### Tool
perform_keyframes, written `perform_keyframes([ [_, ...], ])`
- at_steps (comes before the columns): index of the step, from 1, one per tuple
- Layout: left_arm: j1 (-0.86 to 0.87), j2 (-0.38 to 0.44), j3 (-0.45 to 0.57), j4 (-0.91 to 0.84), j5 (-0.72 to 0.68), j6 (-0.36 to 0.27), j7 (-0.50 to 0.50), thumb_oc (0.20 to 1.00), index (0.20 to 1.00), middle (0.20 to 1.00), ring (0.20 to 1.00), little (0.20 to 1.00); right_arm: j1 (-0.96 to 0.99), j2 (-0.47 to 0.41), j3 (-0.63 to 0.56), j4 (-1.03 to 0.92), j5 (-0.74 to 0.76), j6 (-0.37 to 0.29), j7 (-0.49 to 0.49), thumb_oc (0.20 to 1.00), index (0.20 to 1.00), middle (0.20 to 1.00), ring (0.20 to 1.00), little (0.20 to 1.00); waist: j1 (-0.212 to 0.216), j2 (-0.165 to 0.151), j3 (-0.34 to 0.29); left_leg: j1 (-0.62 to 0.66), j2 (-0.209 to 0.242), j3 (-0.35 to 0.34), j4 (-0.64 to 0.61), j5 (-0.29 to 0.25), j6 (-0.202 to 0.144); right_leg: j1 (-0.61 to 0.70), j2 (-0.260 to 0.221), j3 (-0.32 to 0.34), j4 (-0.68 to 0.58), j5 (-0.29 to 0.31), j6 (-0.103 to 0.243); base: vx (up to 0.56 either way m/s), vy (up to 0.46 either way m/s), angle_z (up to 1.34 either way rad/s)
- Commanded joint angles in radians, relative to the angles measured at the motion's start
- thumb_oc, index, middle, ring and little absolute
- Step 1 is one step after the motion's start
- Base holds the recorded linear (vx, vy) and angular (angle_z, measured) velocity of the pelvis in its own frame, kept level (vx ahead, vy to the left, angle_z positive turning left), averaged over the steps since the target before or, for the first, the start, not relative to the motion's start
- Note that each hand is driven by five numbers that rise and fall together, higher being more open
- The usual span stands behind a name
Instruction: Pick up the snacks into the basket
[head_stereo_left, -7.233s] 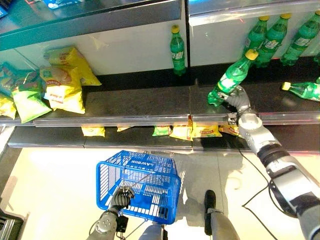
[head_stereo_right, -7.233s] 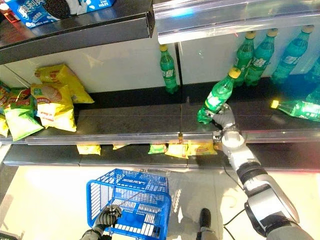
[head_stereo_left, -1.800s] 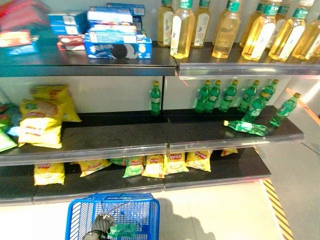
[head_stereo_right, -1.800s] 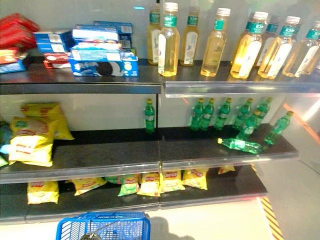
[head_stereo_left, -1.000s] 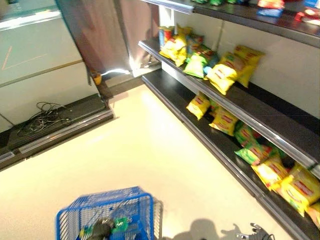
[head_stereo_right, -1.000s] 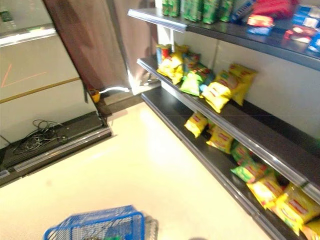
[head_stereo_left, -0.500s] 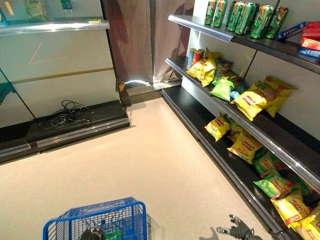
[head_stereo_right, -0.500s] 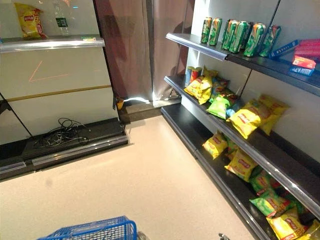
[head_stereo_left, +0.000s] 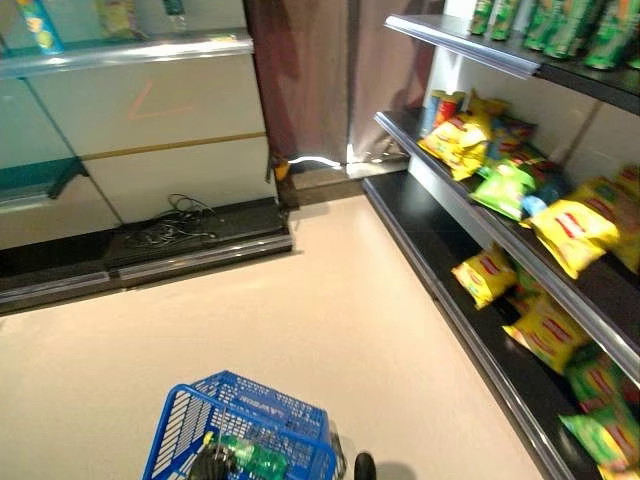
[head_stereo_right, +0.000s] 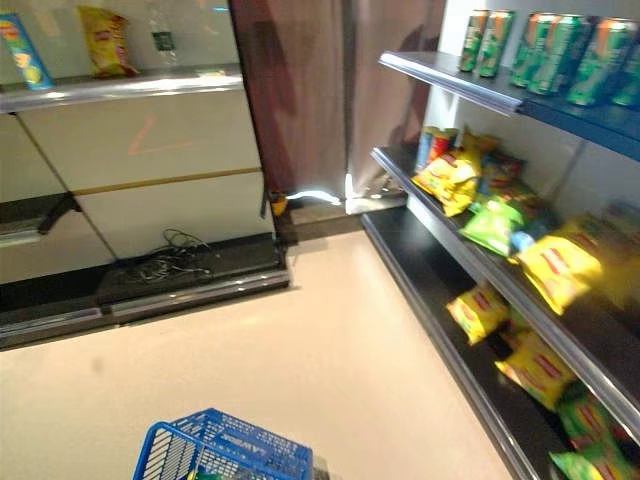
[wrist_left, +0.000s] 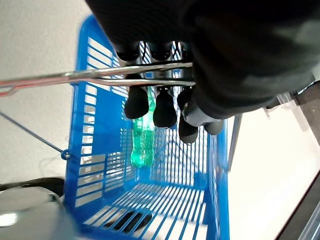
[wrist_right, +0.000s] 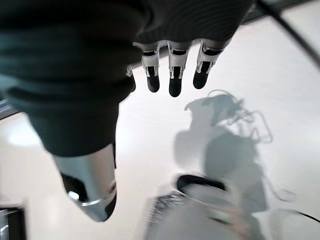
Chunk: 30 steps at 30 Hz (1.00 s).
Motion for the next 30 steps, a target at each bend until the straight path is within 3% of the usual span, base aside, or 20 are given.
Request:
perform_keyframes([
  [1, -0.073, 0.054, 0.050, -0.051, 0.038, -0.053, 0.018, 0.200, 0.200, 0.200, 0.200, 0.200, -0.013, -0.046, 0.022, -0.056, 0.030, -0.029, 0.001, 1.000, 1.000, 1.000, 1.000, 1.000, -0.005, -0.006, 0.011, 0.052, 0.011, 0.132, -0.049, 0.458, 0.000, 0.000, -0.064, 0.067, -0.083, 0.059, 0.087, 0.44, -0.260, 0.56],
  [3, -0.056, 0.051, 0.062, -0.064, 0.029, -0.053, 0.024, 0.200, 0.200, 0.200, 0.200, 0.200, -0.025, -0.056, 0.045, -0.082, 0.015, -0.027, 0.005, 1.000, 1.000, 1.000, 1.000, 1.000, 0.030, -0.025, 0.031, -0.021, 0.020, 0.195, 0.026, 0.421, 0.035, 0.055, -0.065, 0.093, -0.094, 0.040, 0.072, 0.35, -0.224, 0.39],
  [4, -0.056, 0.051, 0.062, -0.064, 0.029, -0.053, 0.024, 0.200, 0.200, 0.200, 0.200, 0.200, -0.025, -0.055, 0.045, -0.082, 0.015, -0.027, 0.005, 1.000, 1.000, 1.000, 1.000, 1.000, 0.029, -0.027, 0.029, -0.023, 0.018, 0.195, 0.024, 0.424, 0.035, 0.053, -0.068, 0.093, -0.094, 0.041, 0.073, 0.41, -0.221, 0.12],
  [5, -0.043, 0.048, 0.063, -0.068, 0.024, -0.052, 0.024, 0.200, 0.200, 0.200, 0.200, 0.200, -0.046, -0.061, 0.051, -0.087, 0.011, -0.022, -0.008, 1.000, 1.000, 1.000, 1.000, 1.000, 0.067, -0.040, 0.051, -0.150, 0.036, 0.268, -0.006, 0.322, 0.101, 0.120, -0.063, 0.125, -0.111, 0.013, 0.068, 0.38, -0.156, 0.20],
  [7, -0.022, 0.045, 0.063, -0.078, 0.024, -0.054, 0.028, 0.200, 0.200, 0.200, 0.200, 0.200, -0.057, -0.061, 0.053, -0.094, 0.008, -0.027, -0.016, 1.000, 1.000, 1.000, 1.000, 1.000, 0.096, -0.036, 0.055, -0.232, 0.052, 0.329, -0.144, 0.266, 0.138, 0.166, -0.049, 0.141, -0.120, -0.014, 0.074, 0.42, -0.103, 0.24],
  [8, -0.022, 0.046, 0.063, -0.079, 0.024, -0.054, 0.028, 0.200, 0.200, 0.200, 0.200, 0.200, -0.057, -0.060, 0.053, -0.094, 0.008, -0.027, -0.016, 1.000, 1.000, 1.000, 1.000, 1.000, 0.096, -0.037, 0.054, -0.231, 0.051, 0.329, -0.148, 0.269, 0.138, 0.164, -0.050, 0.142, -0.121, -0.013, 0.075, 0.52, 0.027, -0.05],
  [9, 0.009, 0.043, 0.069, -0.097, 0.032, -0.055, 0.033, 0.200, 0.200, 0.200, 0.200, 0.200, -0.074, -0.065, 0.080, -0.121, -0.024, -0.028, -0.014, 1.000, 1.000, 1.000, 1.000, 1.000, 0.138, -0.014, 0.054, -0.241, 0.032, 0.294, -0.381, 0.264, 0.151, 0.211, -0.015, 0.172, -0.117, -0.049, 0.084, 0.67, 0.082, -0.52],
  [10, 0.018, 0.043, 0.074, -0.107, 0.033, -0.056, 0.037, 0.200, 0.200, 0.200, 0.200, 0.200, -0.086, -0.072, 0.096, -0.141, -0.047, -0.032, -0.017, 1.000, 1.000, 1.000, 1.000, 1.000, 0.168, 0.004, 0.047, -0.285, 0.059, 0.226, -0.542, 0.312, 0.142, 0.253, 0.007, 0.218, -0.107, -0.089, 0.086, 0.68, 0.080, -1.09],
  [12, 0.019, 0.044, 0.074, -0.107, 0.033, -0.056, 0.037, 0.200, 0.200, 0.200, 0.200, 0.200, -0.086, -0.071, 0.096, -0.141, -0.047, -0.032, -0.017, 1.000, 1.000, 1.000, 1.000, 1.000, 0.170, -0.001, 0.053, -0.270, 0.056, 0.231, -0.554, 0.315, 0.143, 0.260, 0.003, 0.221, -0.104, -0.094, 0.086, 0.31, 0.045, -1.22],
  [13, 0.011, 0.046, 0.079, -0.098, 0.035, -0.056, 0.044, 0.200, 0.200, 0.200, 0.200, 0.200, -0.101, -0.075, 0.097, -0.147, -0.053, -0.036, -0.023, 1.000, 1.000, 1.000, 1.000, 1.000, 0.180, 0.005, 0.049, -0.320, 0.081, 0.237, -0.634, 0.345, 0.118, 0.296, 0.010, 0.257, -0.107, -0.118, 0.091, 0.44, 0.097, -0.81],
  [15, -0.002, 0.038, 0.078, -0.070, 0.039, -0.051, 0.053, 0.200, 0.200, 0.200, 0.200, 0.200, -0.115, -0.068, 0.092, -0.126, -0.054, -0.032, -0.026, 1.000, 1.000, 1.000, 1.000, 1.000, 0.190, 0.003, 0.038, -0.337, 0.098, 0.251, -0.639, 0.369, 0.105, 0.344, -0.005, 0.295, -0.116, -0.141, 0.105, 0.55, 0.228, -0.76],
  [18, 0.006, 0.044, 0.080, -0.074, 0.040, -0.052, 0.055, 0.200, 0.200, 0.200, 0.200, 0.200, -0.109, -0.059, 0.076, -0.116, -0.063, -0.021, -0.018, 1.000, 1.000, 1.000, 1.000, 1.000, 0.203, -0.004, 0.010, -0.307, 0.101, 0.253, -0.564, 0.382, 0.126, 0.367, -0.065, 0.325, -0.066, -0.157, 0.138, 0.44, 0.333, -1.18],
  [19, 0.002, 0.047, 0.074, -0.076, 0.042, -0.052, 0.055, 0.200, 0.200, 0.200, 0.200, 0.200, -0.102, -0.058, 0.067, -0.113, -0.067, -0.021, -0.022, 1.000, 1.000, 1.000, 1.000, 1.000, 0.195, -0.010, 0.009, -0.307, 0.094, 0.267, -0.535, 0.372, 0.136, 0.351, -0.088, 0.327, -0.016, -0.140, 0.154, 0.35, 0.328, -1.50],
  [21, -0.018, 0.057, 0.058, -0.070, 0.057, -0.053, 0.052, 0.200, 0.200, 0.200, 0.200, 0.200, -0.100, -0.049, 0.053, -0.087, -0.076, -0.017, -0.024, 1.000, 1.000, 1.000, 1.000, 1.000, 0.179, -0.026, 0.009, -0.286, 0.072, 0.309, -0.490, 0.319, 0.166, 0.278, -0.136, 0.341, 0.130, -0.014, 0.197, 0.31, 0.293, -1.31],
  [22, -0.027, 0.065, 0.048, -0.074, 0.059, -0.052, 0.049, 0.200, 0.200, 0.200, 0.200, 0.200, -0.096, -0.049, 0.041, -0.088, -0.072, -0.019, -0.034, 1.000, 1.000, 1.000, 1.000, 1.000, 0.168, -0.030, 0.016, -0.269, 0.062, 0.329, -0.477, 0.304, 0.171, 0.238, -0.152, 0.338, 0.192, 0.084, 0.212, 0.25, 0.265, -0.98],
  [24, -0.040, 0.089, 0.041, -0.096, 0.056, -0.055, 0.046, 0.200, 0.200, 0.200, 0.200, 0.200, -0.107, -0.042, 0.030, -0.102, -0.051, -0.018, -0.041, 1.000, 1.000, 1.000, 1.000, 1.000, 0.146, -0.006, 0.044, -0.215, 0.074, 0.346, -0.490, 0.278, 0.199, 0.132, -0.163, 0.294, 0.306, 0.157, 0.187, 0.18, 0.272, -0.86],
  [25, -0.040, 0.089, 0.042, -0.096, 0.056, -0.055, 0.046, 0.200, 0.200, 0.200, 0.200, 0.200, -0.107, -0.041, 0.030, -0.103, -0.051, -0.018, -0.041, 1.000, 1.000, 1.000, 1.000, 1.000, 0.146, -0.008, 0.045, -0.214, 0.072, 0.347, -0.490, 0.277, 0.199, 0.131, -0.164, 0.295, 0.312, 0.154, 0.186, 0.23, 0.319, -0.87],
  [26, -0.033, 0.091, 0.044, -0.085, 0.072, -0.055, 0.037, 0.200, 0.200, 0.200, 0.200, 0.200, -0.107, -0.033, 0.032, -0.108, -0.052, -0.017, -0.040, 1.000, 1.000, 1.000, 1.000, 1.000, 0.141, -0.005, 0.048, -0.161, 0.069, 0.355, -0.511, 0.246, 0.206, 0.089, -0.169, 0.216, 0.283, 0.093, 0.176, 0.17, 0.194, -0.65],
  [29, -0.031, 0.084, 0.045, -0.066, 0.073, -0.054, 0.032, 0.200, 0.200, 0.200, 0.200, 0.200, -0.104, -0.024, 0.021, -0.085, -0.031, -0.021, -0.040, 1.000, 1.000, 1.000, 1.000, 1.000, 0.129, -0.005, 0.048, -0.128, 0.059, 0.357, -0.524, 0.232, 0.209, 0.058, -0.148, 0.157, 0.207, 0.047, 0.173, 0.27, 0.190, -0.86],
  [30, -0.033, 0.078, 0.050, -0.040, 0.073, -0.054, 0.034, 0.200, 0.200, 0.200, 0.200, 0.200, -0.104, -0.014, 0.013, -0.063, -0.020, -0.021, -0.043, 1.000, 1.000, 1.000, 1.000, 1.000, 0.129, -0.011, 0.048, -0.104, 0.053, 0.370, -0.532, 0.212, 0.205, 0.037, -0.172, 0.071, 0.093, 0.037, 0.174, 0.24, 0.064, -0.67],
])
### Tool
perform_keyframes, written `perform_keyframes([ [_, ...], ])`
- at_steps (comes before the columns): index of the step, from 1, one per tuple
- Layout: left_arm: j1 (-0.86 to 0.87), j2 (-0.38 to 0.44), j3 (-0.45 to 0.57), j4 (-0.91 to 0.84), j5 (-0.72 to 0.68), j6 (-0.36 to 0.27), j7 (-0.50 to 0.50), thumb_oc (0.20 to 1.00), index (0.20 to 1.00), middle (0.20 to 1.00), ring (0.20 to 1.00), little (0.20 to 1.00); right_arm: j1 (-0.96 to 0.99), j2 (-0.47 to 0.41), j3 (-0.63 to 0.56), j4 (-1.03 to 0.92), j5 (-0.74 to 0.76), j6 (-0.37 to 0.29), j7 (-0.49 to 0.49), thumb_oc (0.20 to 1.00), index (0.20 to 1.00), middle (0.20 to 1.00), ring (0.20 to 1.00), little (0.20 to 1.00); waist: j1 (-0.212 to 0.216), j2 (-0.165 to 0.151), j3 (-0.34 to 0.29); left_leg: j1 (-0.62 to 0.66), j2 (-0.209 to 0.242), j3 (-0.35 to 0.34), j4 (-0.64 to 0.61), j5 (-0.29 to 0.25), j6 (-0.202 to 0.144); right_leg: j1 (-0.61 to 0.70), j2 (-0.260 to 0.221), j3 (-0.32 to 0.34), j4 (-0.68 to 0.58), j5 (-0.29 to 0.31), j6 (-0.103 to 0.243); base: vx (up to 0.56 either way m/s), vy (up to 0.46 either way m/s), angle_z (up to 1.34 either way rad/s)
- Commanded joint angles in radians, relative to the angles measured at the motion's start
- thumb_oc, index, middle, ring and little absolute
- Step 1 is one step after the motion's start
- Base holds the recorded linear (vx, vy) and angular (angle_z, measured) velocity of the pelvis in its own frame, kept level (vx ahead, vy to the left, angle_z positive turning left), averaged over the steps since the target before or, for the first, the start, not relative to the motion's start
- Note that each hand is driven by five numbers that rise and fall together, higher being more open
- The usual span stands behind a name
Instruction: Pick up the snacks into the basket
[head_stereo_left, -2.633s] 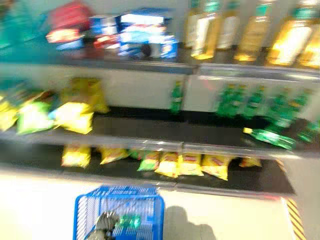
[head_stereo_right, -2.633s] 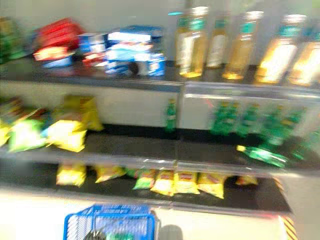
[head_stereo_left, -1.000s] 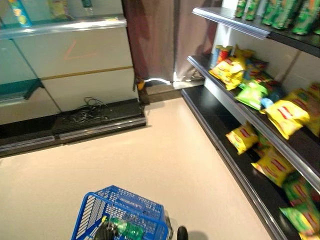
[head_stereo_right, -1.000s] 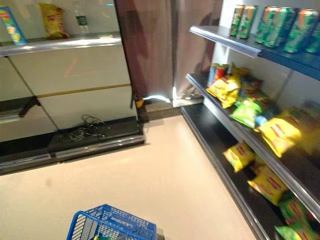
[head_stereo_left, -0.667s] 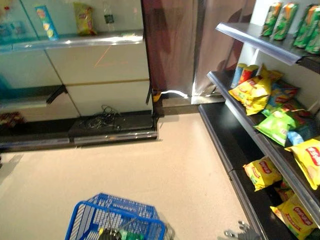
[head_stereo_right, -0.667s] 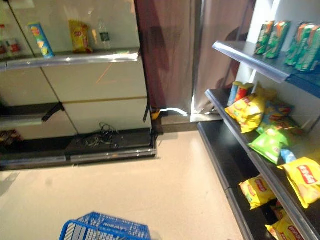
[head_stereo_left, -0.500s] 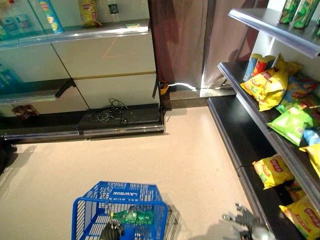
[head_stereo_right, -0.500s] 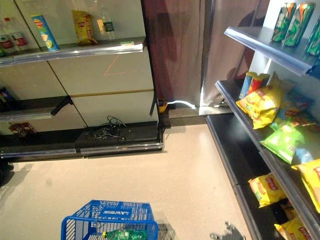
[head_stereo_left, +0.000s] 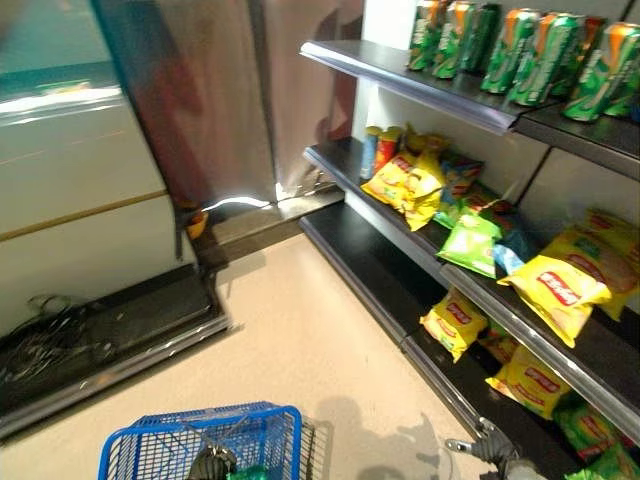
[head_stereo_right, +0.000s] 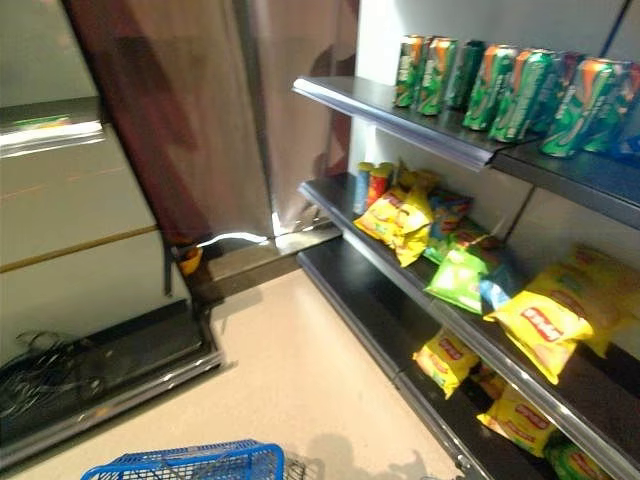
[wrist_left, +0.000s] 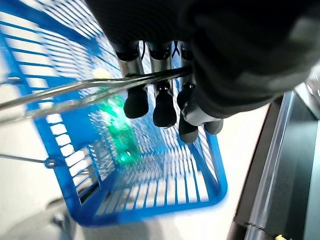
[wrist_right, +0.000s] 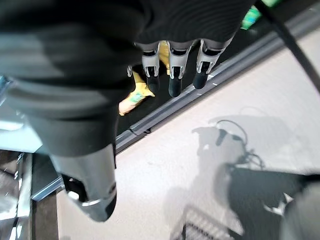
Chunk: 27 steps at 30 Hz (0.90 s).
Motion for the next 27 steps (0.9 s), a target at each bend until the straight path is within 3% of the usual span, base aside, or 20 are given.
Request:
perform_keyframes([
  [1, 0.043, 0.051, 0.023, -0.056, 0.064, -0.047, -0.003, 0.200, 0.200, 0.200, 0.200, 0.200, -0.022, -0.014, -0.016, 0.036, 0.036, -0.019, -0.019, 1.000, 1.000, 1.000, 1.000, 1.000, 0.009, -0.041, -0.039, -0.100, -0.004, 0.104, 0.102, -0.049, -0.098, 0.052, -0.056, -0.148, -0.322, 0.238, 0.018, 0.30, 0.086, -0.36],
  [6, 0.045, 0.018, 0.010, -0.009, 0.097, -0.045, 0.001, 0.200, 0.200, 0.200, 0.200, 0.200, -0.021, 0.006, -0.030, 0.070, 0.076, -0.020, -0.024, 1.000, 1.000, 1.000, 1.000, 1.000, -0.005, -0.049, -0.059, -0.046, 0.000, 0.143, 0.091, -0.074, -0.092, 0.094, -0.050, -0.132, -0.399, 0.259, 0.022, 0.15, 0.007, 0.02],
  [8, 0.048, 0.006, 0.007, 0.000, 0.102, -0.042, 0.006, 0.200, 0.200, 0.200, 0.200, 0.200, -0.029, 0.010, -0.033, 0.084, 0.082, -0.018, -0.026, 1.000, 1.000, 1.000, 1.000, 1.000, 0.003, -0.047, -0.071, -0.030, 0.011, 0.175, 0.074, -0.078, -0.095, 0.116, -0.060, -0.170, -0.437, 0.273, 0.025, 0.10, -0.048, 0.03],
  [10, 0.049, 0.004, 0.007, 0.002, 0.104, -0.041, 0.007, 0.200, 0.200, 0.200, 0.200, 0.200, -0.028, 0.011, -0.028, 0.074, 0.081, -0.017, -0.026, 1.000, 1.000, 1.000, 1.000, 1.000, 0.001, -0.047, -0.074, -0.024, 0.017, 0.186, 0.063, -0.074, -0.098, 0.122, -0.054, -0.166, -0.453, 0.275, 0.024, 0.05, -0.072, -0.46],
  [20, 0.008, -0.018, -0.026, 0.040, 0.129, -0.027, 0.007, 0.200, 0.200, 0.200, 0.200, 0.200, -0.018, -0.010, 0.002, -0.034, 0.109, -0.031, -0.021, 1.000, 1.000, 1.000, 1.000, 1.000, -0.069, -0.032, -0.066, 0.005, 0.094, 0.279, 0.138, -0.104, -0.138, 0.136, -0.002, -0.053, -0.453, 0.227, -0.008, 0.06, -0.136, -0.34],
  [22, 0.004, -0.015, -0.026, 0.024, 0.130, -0.025, 0.008, 0.200, 0.200, 0.200, 0.200, 0.200, 0.005, -0.024, 0.004, -0.076, 0.117, -0.037, -0.014, 1.000, 1.000, 1.000, 1.000, 1.000, -0.094, -0.029, -0.073, 0.011, 0.138, 0.297, 0.200, -0.089, -0.153, 0.147, 0.038, -0.001, -0.434, 0.200, -0.033, 0.13, -0.276, -0.56],
  [25, 0.007, -0.005, -0.017, -0.003, 0.119, -0.021, 0.013, 0.200, 0.200, 0.200, 0.200, 0.200, 0.029, -0.038, 0.023, -0.093, 0.112, -0.037, -0.003, 1.000, 1.000, 1.000, 1.000, 1.000, -0.103, -0.042, -0.062, -0.052, 0.203, 0.287, 0.446, 0.021, -0.170, 0.180, 0.104, 0.062, -0.419, 0.186, -0.084, 0.11, -0.350, -0.85],
  [26, 0.003, -0.004, -0.017, -0.006, 0.111, -0.020, 0.017, 0.200, 0.200, 0.200, 0.200, 0.200, 0.034, -0.043, 0.031, -0.103, 0.105, -0.035, -0.002, 1.000, 1.000, 1.000, 1.000, 1.000, -0.092, -0.055, -0.045, -0.101, 0.198, 0.242, 0.543, 0.049, -0.162, 0.192, 0.111, 0.082, -0.414, 0.189, -0.098, 0.03, -0.355, -1.19],
  [27, -0.004, -0.005, -0.017, -0.008, 0.104, -0.020, 0.022, 0.200, 0.200, 0.200, 0.200, 0.200, 0.037, -0.052, 0.041, -0.103, 0.094, -0.033, -0.002, 1.000, 1.000, 1.000, 1.000, 1.000, -0.075, -0.066, -0.022, -0.138, 0.163, 0.169, 0.638, 0.047, -0.146, 0.198, 0.116, 0.107, -0.405, 0.192, -0.107, 0.00, -0.260, -1.00],
])
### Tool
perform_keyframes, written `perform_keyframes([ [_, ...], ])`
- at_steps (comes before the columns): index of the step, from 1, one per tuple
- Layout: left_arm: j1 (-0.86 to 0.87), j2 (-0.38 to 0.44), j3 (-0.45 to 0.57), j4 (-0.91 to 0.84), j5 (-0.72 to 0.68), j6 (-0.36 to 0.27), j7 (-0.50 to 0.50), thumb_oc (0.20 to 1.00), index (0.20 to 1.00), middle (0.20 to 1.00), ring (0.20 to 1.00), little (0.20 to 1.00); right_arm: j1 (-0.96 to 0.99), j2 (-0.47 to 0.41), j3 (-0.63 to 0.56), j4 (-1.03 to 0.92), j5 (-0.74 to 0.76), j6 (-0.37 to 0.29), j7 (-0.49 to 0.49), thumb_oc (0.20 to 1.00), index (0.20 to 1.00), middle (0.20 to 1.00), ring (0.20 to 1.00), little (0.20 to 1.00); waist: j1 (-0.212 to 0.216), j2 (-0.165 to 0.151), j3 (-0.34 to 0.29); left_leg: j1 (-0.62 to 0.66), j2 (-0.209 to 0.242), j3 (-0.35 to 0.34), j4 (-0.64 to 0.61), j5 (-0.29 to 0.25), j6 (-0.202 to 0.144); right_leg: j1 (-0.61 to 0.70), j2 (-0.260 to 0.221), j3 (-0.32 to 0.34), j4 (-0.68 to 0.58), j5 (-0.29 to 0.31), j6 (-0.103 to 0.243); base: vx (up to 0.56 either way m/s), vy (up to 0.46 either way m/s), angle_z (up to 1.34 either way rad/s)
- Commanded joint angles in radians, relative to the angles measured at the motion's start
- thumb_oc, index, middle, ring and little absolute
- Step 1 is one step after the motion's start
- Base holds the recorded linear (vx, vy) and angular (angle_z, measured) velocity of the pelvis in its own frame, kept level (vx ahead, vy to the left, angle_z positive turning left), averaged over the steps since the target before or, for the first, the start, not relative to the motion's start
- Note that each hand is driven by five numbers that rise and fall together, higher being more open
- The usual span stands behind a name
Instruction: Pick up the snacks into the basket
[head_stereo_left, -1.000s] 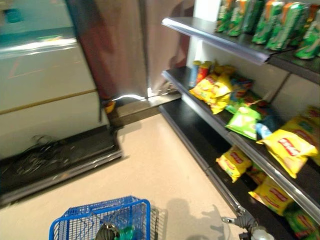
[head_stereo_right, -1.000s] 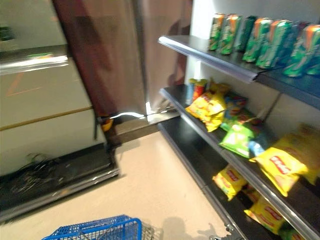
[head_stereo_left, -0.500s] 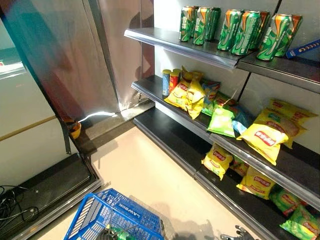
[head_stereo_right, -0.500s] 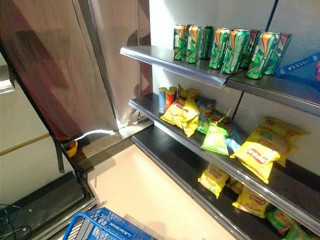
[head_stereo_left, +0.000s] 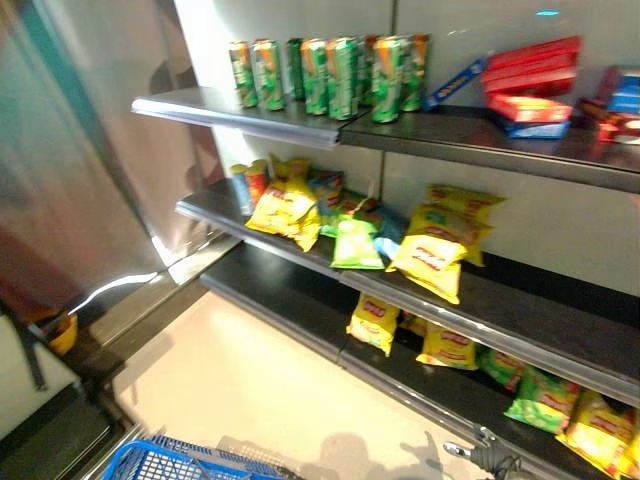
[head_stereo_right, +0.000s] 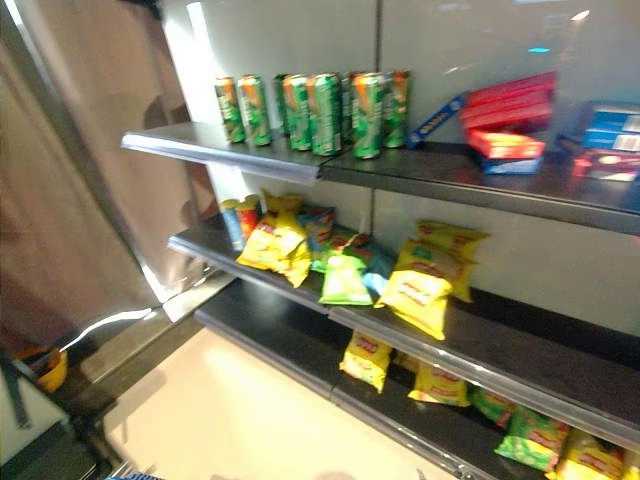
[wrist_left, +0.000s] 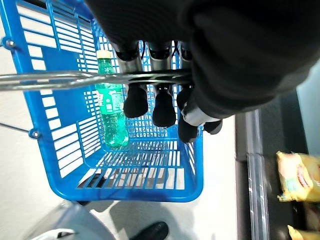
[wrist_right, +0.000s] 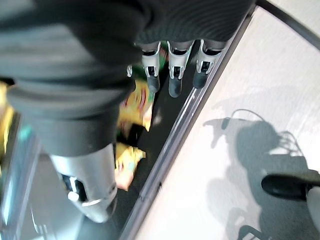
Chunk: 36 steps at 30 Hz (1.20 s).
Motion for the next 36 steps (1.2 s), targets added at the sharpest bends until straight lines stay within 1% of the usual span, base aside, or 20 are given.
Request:
perform_keyframes([
  [1, -0.061, -0.019, -0.007, -0.086, 0.014, -0.050, 0.009, 0.200, 0.200, 0.200, 0.200, 0.200, -0.019, -0.083, 0.053, -0.063, 0.003, -0.032, -0.003, 1.000, 1.000, 1.000, 1.000, 1.000, -0.005, -0.012, 0.057, -0.178, -0.060, -0.234, 0.240, 0.239, 0.073, 0.142, -0.069, 0.153, -0.167, 0.021, 0.175, 0.05, -0.167, -0.81],
  [2, -0.056, -0.024, -0.001, -0.090, 0.002, -0.053, 0.017, 0.200, 0.200, 0.200, 0.200, 0.200, -0.018, -0.085, 0.050, -0.049, 0.004, -0.028, -0.002, 1.000, 1.000, 1.000, 1.000, 1.000, 0.003, -0.013, 0.058, -0.197, -0.094, -0.258, 0.239, 0.219, 0.082, 0.149, -0.061, 0.179, -0.165, 0.016, 0.175, 0.09, -0.105, -0.81],
  [3, -0.052, -0.029, 0.004, -0.086, -0.008, -0.053, 0.020, 0.200, 0.200, 0.200, 0.200, 0.200, -0.017, -0.087, 0.048, -0.036, 0.004, -0.024, -0.002, 1.000, 1.000, 1.000, 1.000, 1.000, 0.007, -0.016, 0.056, -0.219, -0.112, -0.265, 0.229, 0.223, 0.083, 0.153, -0.060, 0.198, -0.166, 0.018, 0.179, 0.14, -0.069, -1.20],
  [6, -0.049, -0.023, 0.007, -0.087, -0.017, -0.059, 0.020, 0.200, 0.200, 0.200, 0.200, 0.200, -0.010, -0.086, 0.036, -0.011, 0.020, -0.022, 0.003, 1.000, 1.000, 1.000, 1.000, 1.000, 0.020, 0.001, 0.045, -0.228, -0.097, -0.275, 0.043, 0.228, 0.078, 0.172, -0.048, 0.228, -0.166, 0.003, 0.191, 0.19, 0.013, -1.08],
  [8, -0.047, -0.021, 0.006, -0.079, -0.014, -0.059, 0.026, 0.200, 0.200, 0.200, 0.200, 0.200, -0.014, -0.087, 0.039, 0.002, 0.019, -0.024, 0.007, 1.000, 1.000, 1.000, 1.000, 1.000, 0.039, 0.021, 0.049, -0.212, -0.143, -0.364, -0.175, 0.237, 0.067, 0.204, -0.024, 0.258, -0.173, -0.020, 0.202, 0.21, 0.046, -0.54],
  [9, -0.047, -0.021, 0.006, -0.078, -0.014, -0.059, 0.026, 0.200, 0.200, 0.200, 0.200, 0.200, -0.015, -0.087, 0.039, 0.002, 0.019, -0.024, 0.007, 1.000, 1.000, 1.000, 1.000, 1.000, 0.039, 0.021, 0.047, -0.211, -0.143, -0.365, -0.181, 0.242, 0.066, 0.202, -0.024, 0.257, -0.174, -0.018, 0.202, 0.24, 0.039, -0.60],
  [10, -0.041, -0.016, 0.015, -0.070, -0.014, -0.056, 0.026, 0.200, 0.200, 0.200, 0.200, 0.200, -0.016, -0.090, 0.044, -0.010, 0.010, -0.024, 0.009, 1.000, 1.000, 1.000, 1.000, 1.000, 0.049, 0.037, 0.045, -0.208, -0.147, -0.424, -0.265, 0.277, 0.049, 0.213, -0.005, 0.281, -0.159, -0.037, 0.205, 0.21, 0.056, -0.67],
  [11, -0.042, -0.014, 0.017, -0.067, -0.014, -0.057, 0.025, 0.200, 0.200, 0.200, 0.200, 0.200, -0.016, -0.091, 0.042, -0.013, 0.008, -0.025, 0.011, 1.000, 1.000, 1.000, 1.000, 1.000, 0.049, 0.044, 0.042, -0.209, -0.146, -0.422, -0.279, 0.286, 0.043, 0.217, -0.005, 0.283, -0.157, -0.043, 0.208, 0.29, 0.122, -0.83],
  [13, -0.041, -0.019, 0.019, -0.046, -0.006, -0.052, 0.019, 0.200, 0.200, 0.200, 0.200, 0.200, -0.012, -0.091, 0.039, -0.034, 0.001, -0.023, 0.021, 1.000, 1.000, 1.000, 1.000, 1.000, 0.037, 0.053, 0.025, -0.177, -0.125, -0.346, -0.330, 0.274, 0.049, 0.223, -0.025, 0.260, -0.165, -0.055, 0.215, 0.16, 0.138, -0.69],
  [15, -0.043, -0.018, 0.016, -0.041, 0.001, -0.052, 0.016, 0.200, 0.200, 0.200, 0.200, 0.200, -0.013, -0.093, 0.039, -0.048, -0.003, -0.022, 0.021, 1.000, 1.000, 1.000, 1.000, 1.000, 0.037, 0.052, 0.022, -0.165, -0.124, -0.331, -0.344, 0.273, 0.049, 0.219, -0.037, 0.249, -0.169, -0.057, 0.221, 0.08, 0.135, -0.57],
  [19, -0.052, 0.000, 0.014, -0.047, 0.006, -0.055, 0.008, 0.200, 0.200, 0.200, 0.200, 0.200, -0.039, -0.073, 0.047, -0.039, -0.016, -0.020, 0.018, 1.000, 1.000, 1.000, 1.000, 1.000, 0.045, 0.026, 0.008, -0.155, -0.138, -0.281, -0.328, 0.223, 0.081, 0.196, -0.095, 0.233, -0.151, -0.056, 0.256, 0.16, 0.180, -0.46],
  [21, -0.045, 0.009, 0.022, -0.058, 0.006, -0.057, 0.008, 0.200, 0.200, 0.200, 0.200, 0.200, -0.056, -0.061, 0.052, -0.043, -0.025, -0.016, 0.024, 1.000, 1.000, 1.000, 1.000, 1.000, 0.058, 0.012, 0.005, -0.155, -0.153, -0.252, -0.308, 0.187, 0.102, 0.180, -0.125, 0.236, -0.122, -0.045, 0.288, 0.13, 0.193, 0.04],
  [25, -0.041, 0.013, 0.023, -0.060, 0.008, -0.059, 0.005, 0.200, 0.200, 0.200, 0.200, 0.200, -0.059, -0.051, 0.047, -0.051, -0.025, -0.018, 0.026, 1.000, 1.000, 1.000, 1.000, 1.000, 0.068, 0.004, 0.001, -0.149, -0.167, -0.239, -0.295, 0.160, 0.117, 0.160, -0.147, 0.233, -0.090, -0.027, 0.313, 0.09, 0.165, 0.11],
  [26, -0.038, 0.017, 0.023, -0.066, 0.014, -0.057, 0.002, 0.200, 0.200, 0.200, 0.200, 0.200, -0.057, -0.049, 0.042, -0.069, -0.032, -0.018, 0.028, 1.000, 1.000, 1.000, 1.000, 1.000, 0.067, 0.003, 0.008, -0.130, -0.172, -0.235, -0.299, 0.146, 0.130, 0.107, -0.163, 0.214, 0.006, 0.020, 0.339, 0.06, 0.157, 0.24],
  [27, -0.038, 0.017, 0.023, -0.066, 0.014, -0.057, 0.002, 0.200, 0.200, 0.200, 0.200, 0.200, -0.057, -0.048, 0.042, -0.070, -0.032, -0.018, 0.028, 1.000, 1.000, 1.000, 1.000, 1.000, 0.068, 0.003, 0.008, -0.130, -0.172, -0.234, -0.299, 0.145, 0.130, 0.105, -0.162, 0.215, 0.009, 0.019, 0.338, -0.01, 0.186, 0.21],
  [28, -0.039, 0.023, 0.027, -0.078, 0.002, -0.060, 0.004, 0.200, 0.200, 0.200, 0.200, 0.200, -0.072, -0.050, 0.045, -0.094, -0.033, -0.020, 0.020, 1.000, 1.000, 1.000, 1.000, 1.000, 0.061, 0.006, 0.040, -0.117, -0.167, -0.223, -0.305, 0.145, 0.137, 0.028, -0.172, 0.181, 0.100, 0.096, 0.355, -0.05, 0.088, 0.12],
  [29, -0.040, 0.023, 0.028, -0.078, 0.002, -0.060, 0.004, 0.200, 0.200, 0.200, 0.200, 0.200, -0.073, -0.050, 0.045, -0.094, -0.033, -0.020, 0.020, 1.000, 1.000, 1.000, 1.000, 1.000, 0.061, 0.006, 0.040, -0.117, -0.167, -0.223, -0.305, 0.145, 0.136, 0.026, -0.172, 0.181, 0.102, 0.095, 0.354, -0.04, 0.134, 0.13],
  [31, -0.029, 0.030, 0.028, -0.105, -0.001, -0.067, -0.001, 0.200, 0.200, 0.200, 0.200, 0.200, -0.081, -0.049, 0.044, -0.099, -0.033, -0.021, 0.014, 1.000, 1.000, 1.000, 1.000, 1.000, 0.067, 0.011, 0.044, -0.099, -0.170, -0.225, -0.319, 0.134, 0.134, -0.003, -0.194, 0.115, 0.049, 0.059, 0.331, 0.06, 0.062, 0.15],
  [33, -0.033, 0.036, 0.039, -0.116, -0.020, -0.072, 0.003, 0.200, 0.200, 0.200, 0.200, 0.200, -0.108, -0.056, 0.049, -0.107, -0.032, -0.020, 0.003, 1.000, 1.000, 1.000, 1.000, 1.000, 0.072, 0.000, 0.051, -0.084, -0.178, -0.229, -0.331, 0.125, 0.127, -0.051, -0.219, 0.055, -0.088, 0.080, 0.323, 0.10, -0.044, -0.27],
  [36, -0.034, 0.047, 0.054, -0.171, -0.048, -0.075, 0.014, 0.200, 0.200, 0.200, 0.200, 0.200, -0.120, -0.063, 0.067, -0.166, -0.028, -0.021, 0.000, 1.000, 1.000, 1.000, 1.000, 1.000, 0.081, -0.025, 0.066, -0.085, -0.184, -0.250, -0.313, 0.119, 0.111, -0.020, -0.238, 0.032, -0.154, 0.087, 0.323, 0.09, -0.123, -0.28],
])
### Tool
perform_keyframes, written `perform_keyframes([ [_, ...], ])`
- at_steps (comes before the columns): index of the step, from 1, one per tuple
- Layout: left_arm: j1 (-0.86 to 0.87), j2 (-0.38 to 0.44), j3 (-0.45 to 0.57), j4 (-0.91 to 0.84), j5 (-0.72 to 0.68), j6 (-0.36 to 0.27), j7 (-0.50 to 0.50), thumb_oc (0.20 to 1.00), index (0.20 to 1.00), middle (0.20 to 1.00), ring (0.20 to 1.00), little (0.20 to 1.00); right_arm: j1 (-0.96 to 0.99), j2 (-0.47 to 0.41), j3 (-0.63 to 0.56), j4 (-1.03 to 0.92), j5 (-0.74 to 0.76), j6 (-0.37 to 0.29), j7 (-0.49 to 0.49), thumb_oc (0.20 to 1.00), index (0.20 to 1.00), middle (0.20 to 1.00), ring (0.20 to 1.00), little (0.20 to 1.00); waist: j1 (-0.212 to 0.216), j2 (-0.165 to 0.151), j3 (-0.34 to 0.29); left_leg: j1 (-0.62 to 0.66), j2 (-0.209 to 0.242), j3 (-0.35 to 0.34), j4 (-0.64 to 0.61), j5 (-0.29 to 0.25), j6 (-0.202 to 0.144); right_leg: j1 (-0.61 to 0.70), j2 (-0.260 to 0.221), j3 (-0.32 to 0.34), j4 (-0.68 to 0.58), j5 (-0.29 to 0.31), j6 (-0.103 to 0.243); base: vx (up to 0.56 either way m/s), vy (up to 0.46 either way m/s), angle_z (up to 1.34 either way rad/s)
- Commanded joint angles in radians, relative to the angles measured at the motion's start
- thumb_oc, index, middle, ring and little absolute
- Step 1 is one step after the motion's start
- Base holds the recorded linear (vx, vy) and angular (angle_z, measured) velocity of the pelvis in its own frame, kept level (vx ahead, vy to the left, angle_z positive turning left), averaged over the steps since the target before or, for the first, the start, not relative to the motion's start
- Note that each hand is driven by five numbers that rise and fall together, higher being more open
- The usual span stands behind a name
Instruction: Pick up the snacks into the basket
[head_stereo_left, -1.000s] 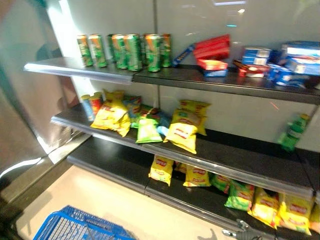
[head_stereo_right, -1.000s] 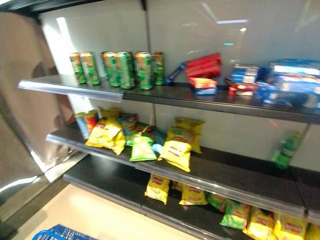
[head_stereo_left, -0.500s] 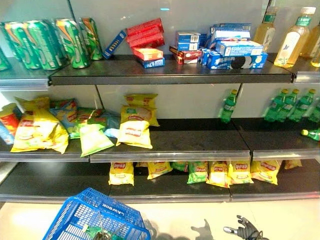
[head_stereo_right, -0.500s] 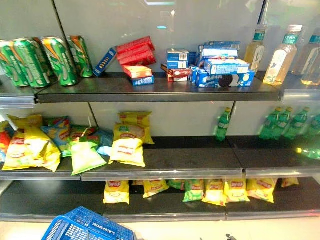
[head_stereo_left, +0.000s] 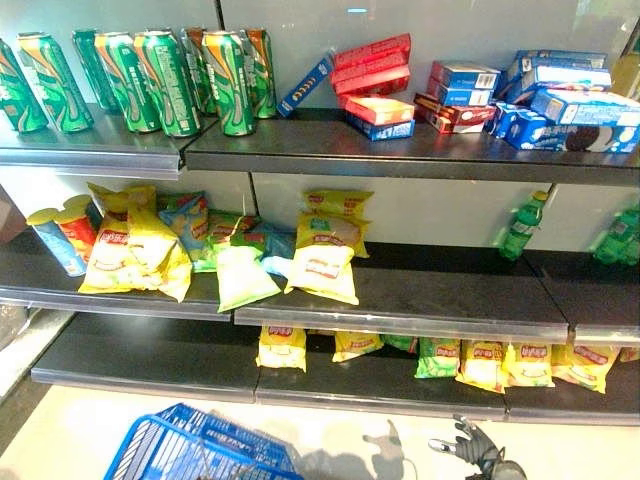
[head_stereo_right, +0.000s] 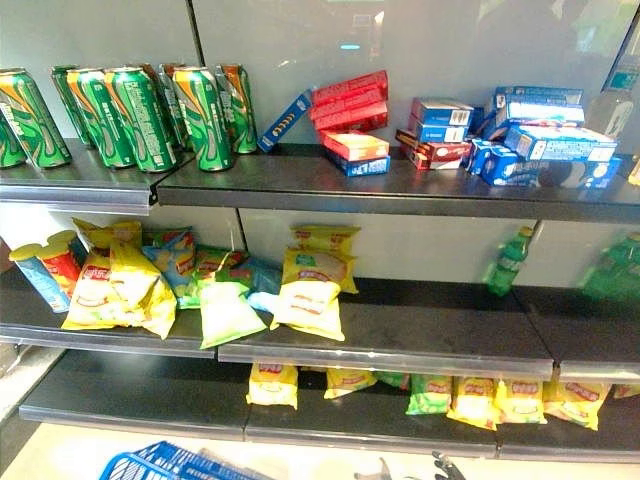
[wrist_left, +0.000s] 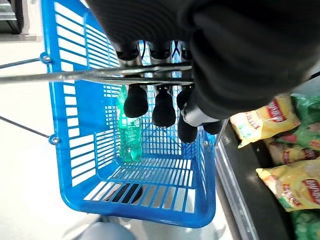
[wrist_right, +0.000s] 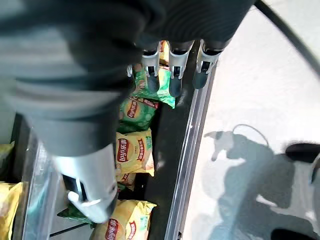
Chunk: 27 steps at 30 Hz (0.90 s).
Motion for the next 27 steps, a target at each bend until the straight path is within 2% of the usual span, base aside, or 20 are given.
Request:
perform_keyframes([
  [1, -0.020, 0.062, 0.044, -0.160, -0.038, -0.052, 0.018, 0.200, 0.200, 0.200, 0.200, 0.200, -0.045, -0.039, -0.006, -0.094, -0.007, -0.035, -0.031, 1.000, 1.000, 1.000, 1.000, 1.000, 0.013, -0.055, 0.020, -0.029, 0.007, -0.099, 0.111, -0.103, -0.072, 0.075, 0.001, -0.026, -0.133, 0.167, -0.025, 0.03, -0.151, 0.48],
  [3, -0.014, 0.066, 0.050, -0.182, -0.043, -0.053, 0.026, 0.200, 0.200, 0.200, 0.200, 0.200, -0.058, -0.047, -0.012, -0.106, -0.004, -0.036, -0.036, 1.000, 1.000, 1.000, 1.000, 1.000, 0.017, -0.056, 0.015, -0.030, 0.011, -0.107, 0.102, -0.101, -0.077, 0.080, 0.001, -0.040, -0.145, 0.171, -0.028, 0.05, -0.141, 0.78],
  [6, 0.001, 0.079, 0.054, -0.257, -0.088, -0.055, 0.011, 0.200, 0.200, 0.200, 0.200, 0.200, -0.122, -0.086, -0.019, -0.163, 0.033, -0.037, -0.045, 1.000, 1.000, 1.000, 1.000, 1.000, 0.031, -0.052, 0.023, -0.061, 0.028, -0.156, 0.104, -0.081, -0.100, 0.088, 0.011, -0.069, -0.139, 0.150, -0.048, 0.02, -0.171, 0.66],
  [9, -0.035, 0.093, 0.033, -0.296, -0.152, -0.061, 0.025, 0.200, 0.200, 0.200, 0.200, 0.200, -0.292, -0.107, 0.033, -0.162, 0.057, -0.033, -0.075, 1.000, 1.000, 1.000, 1.000, 1.000, 0.053, -0.040, 0.075, -0.144, 0.022, -0.202, 0.122, -0.056, -0.110, 0.021, 0.017, -0.091, -0.089, 0.140, -0.059, -0.15, -0.135, 0.34],
  [10, -0.035, 0.092, 0.034, -0.296, -0.152, -0.061, 0.025, 0.200, 0.200, 0.200, 0.200, 0.200, -0.294, -0.107, 0.034, -0.161, 0.057, -0.034, -0.075, 1.000, 1.000, 1.000, 1.000, 1.000, 0.053, -0.040, 0.074, -0.146, 0.022, -0.202, 0.123, -0.056, -0.110, 0.019, 0.017, -0.091, -0.088, 0.139, -0.059, -0.15, -0.071, 0.36],
  [14, -0.063, 0.121, -0.002, -0.340, -0.199, -0.068, 0.030, 0.200, 0.200, 0.200, 0.200, 0.200, -0.521, -0.131, 0.083, -0.069, 0.105, -0.030, -0.101, 1.000, 1.000, 1.000, 1.000, 1.000, 0.084, -0.018, 0.130, -0.225, 0.018, -0.222, 0.133, -0.029, -0.115, -0.080, 0.023, -0.100, -0.004, 0.117, -0.067, -0.13, -0.045, 0.14],
  [15, -0.064, 0.121, -0.002, -0.340, -0.199, -0.068, 0.030, 0.200, 0.200, 0.200, 0.200, 0.200, -0.523, -0.131, 0.084, -0.067, 0.106, -0.031, -0.101, 1.000, 1.000, 1.000, 1.000, 1.000, 0.083, -0.018, 0.130, -0.227, 0.018, -0.222, 0.134, -0.029, -0.116, -0.082, 0.023, -0.100, -0.003, 0.116, -0.067, -0.09, -0.064, 0.11],
  [17, -0.102, 0.143, -0.039, -0.344, -0.246, -0.070, 0.028, 0.200, 0.200, 0.200, 0.200, 0.200, -0.734, -0.177, 0.112, 0.092, 0.128, -0.009, -0.132, 1.000, 1.000, 1.000, 1.000, 1.000, 0.109, 0.004, 0.159, -0.281, 0.017, -0.260, 0.120, 0.009, -0.132, -0.135, 0.024, -0.117, 0.039, 0.093, -0.077, -0.07, -0.098, 0.14],
  [22, -0.120, 0.141, -0.061, -0.334, -0.253, -0.071, 0.034, 0.200, 0.200, 0.200, 0.200, 0.200, -0.850, -0.195, 0.139, 0.140, 0.140, -0.001, -0.139, 1.000, 1.000, 1.000, 1.000, 1.000, 0.117, 0.014, 0.181, -0.301, 0.019, -0.267, 0.107, 0.025, -0.139, -0.158, 0.025, -0.126, 0.046, 0.091, -0.077, -0.01, -0.046, 0.22],
  [27, -0.119, 0.137, -0.077, -0.339, -0.258, -0.073, 0.042, 0.200, 0.200, 0.200, 0.200, 0.200, -0.940, -0.202, 0.184, 0.182, 0.124, 0.005, -0.142, 1.000, 1.000, 1.000, 1.000, 1.000, 0.119, 0.016, 0.203, -0.314, 0.019, -0.264, 0.106, 0.024, -0.135, -0.183, 0.035, -0.103, 0.053, 0.097, -0.077, -0.01, -0.006, 0.04],
])
